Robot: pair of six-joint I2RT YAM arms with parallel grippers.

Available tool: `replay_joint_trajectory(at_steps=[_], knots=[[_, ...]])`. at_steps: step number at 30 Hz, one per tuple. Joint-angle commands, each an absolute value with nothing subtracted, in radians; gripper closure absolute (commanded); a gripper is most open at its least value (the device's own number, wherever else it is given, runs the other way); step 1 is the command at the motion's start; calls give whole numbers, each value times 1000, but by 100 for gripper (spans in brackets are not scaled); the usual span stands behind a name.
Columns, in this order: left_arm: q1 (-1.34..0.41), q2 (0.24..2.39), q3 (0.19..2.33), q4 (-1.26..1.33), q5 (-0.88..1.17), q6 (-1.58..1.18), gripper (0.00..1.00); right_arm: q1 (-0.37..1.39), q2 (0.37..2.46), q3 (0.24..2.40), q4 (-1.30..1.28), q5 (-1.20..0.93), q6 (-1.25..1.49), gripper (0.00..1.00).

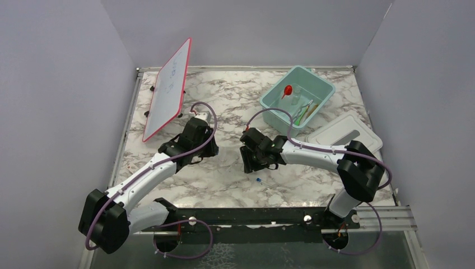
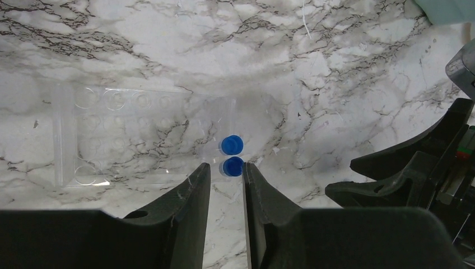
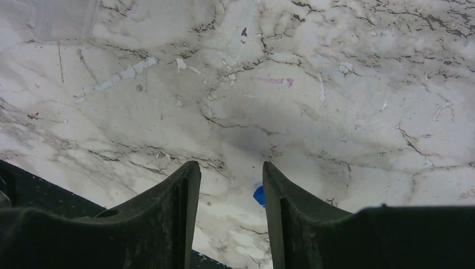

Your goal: Organize the chemistry lab equipment

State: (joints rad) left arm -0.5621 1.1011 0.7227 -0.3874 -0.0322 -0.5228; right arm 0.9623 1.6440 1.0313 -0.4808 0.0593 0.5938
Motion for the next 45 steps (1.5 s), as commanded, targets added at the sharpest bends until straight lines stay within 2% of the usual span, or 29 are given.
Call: replay_joint_trajectory(at_steps=[1, 6, 22, 30, 35, 41, 45], knots=[[-558, 1104, 696, -361, -40, -511, 71, 963, 1653, 1051, -461, 57, 600, 51], [-558, 1091, 687, -387, -36, -512, 74, 963, 1655, 1050, -460, 55, 602, 51], [-558, 955, 629, -495, -37, -573, 74, 963, 1672, 1071, -454, 60, 580, 52], [-557, 934, 719, -513, -82, -556, 70, 963, 1636, 1114, -426, 72, 583, 52], [-558, 934, 787, -521, -147, -534, 69, 963, 1699, 1236, -360, 53, 558, 53], [-557, 915, 844, -532, -228, -536, 68, 963, 1840, 1451, -401, 191, 577, 66], [-558, 896, 889, -559, -286, -537, 67, 953, 1927, 1563, -428, 209, 555, 68]])
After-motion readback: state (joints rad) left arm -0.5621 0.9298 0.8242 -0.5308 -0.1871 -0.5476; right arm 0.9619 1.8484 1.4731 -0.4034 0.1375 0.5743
